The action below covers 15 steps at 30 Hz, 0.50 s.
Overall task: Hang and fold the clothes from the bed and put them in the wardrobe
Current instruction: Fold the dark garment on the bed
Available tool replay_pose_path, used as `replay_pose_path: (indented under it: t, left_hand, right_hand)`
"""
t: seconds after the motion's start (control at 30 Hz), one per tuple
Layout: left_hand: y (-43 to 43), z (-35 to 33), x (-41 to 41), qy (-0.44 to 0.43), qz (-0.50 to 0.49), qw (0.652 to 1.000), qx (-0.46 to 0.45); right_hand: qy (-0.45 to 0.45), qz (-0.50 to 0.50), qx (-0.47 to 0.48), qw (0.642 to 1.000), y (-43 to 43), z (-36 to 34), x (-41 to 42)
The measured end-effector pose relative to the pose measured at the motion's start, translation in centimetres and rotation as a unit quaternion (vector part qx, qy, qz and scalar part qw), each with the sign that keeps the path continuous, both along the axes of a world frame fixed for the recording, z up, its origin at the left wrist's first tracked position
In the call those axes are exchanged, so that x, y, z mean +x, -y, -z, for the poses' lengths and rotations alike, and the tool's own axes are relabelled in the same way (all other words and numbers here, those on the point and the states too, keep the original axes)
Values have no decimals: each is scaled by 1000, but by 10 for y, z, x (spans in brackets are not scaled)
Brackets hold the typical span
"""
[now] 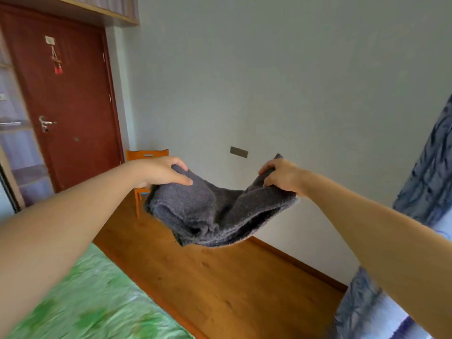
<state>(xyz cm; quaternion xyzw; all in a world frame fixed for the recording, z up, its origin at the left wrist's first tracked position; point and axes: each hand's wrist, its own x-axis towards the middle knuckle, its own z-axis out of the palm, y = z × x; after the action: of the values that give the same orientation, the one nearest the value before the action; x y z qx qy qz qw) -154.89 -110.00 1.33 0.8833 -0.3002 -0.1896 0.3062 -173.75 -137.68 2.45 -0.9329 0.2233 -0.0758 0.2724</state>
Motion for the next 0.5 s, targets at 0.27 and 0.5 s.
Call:
replay_pose_path:
  t: [0.27, 0.5]
  left_hand:
    - [89, 6, 12, 14, 1, 1000, 4]
    - [165, 5, 70, -3, -3, 1000, 6]
  right_hand:
    - [8, 41, 1, 999, 82, 16, 9]
    - [16, 29, -11, 999, 161, 22, 65]
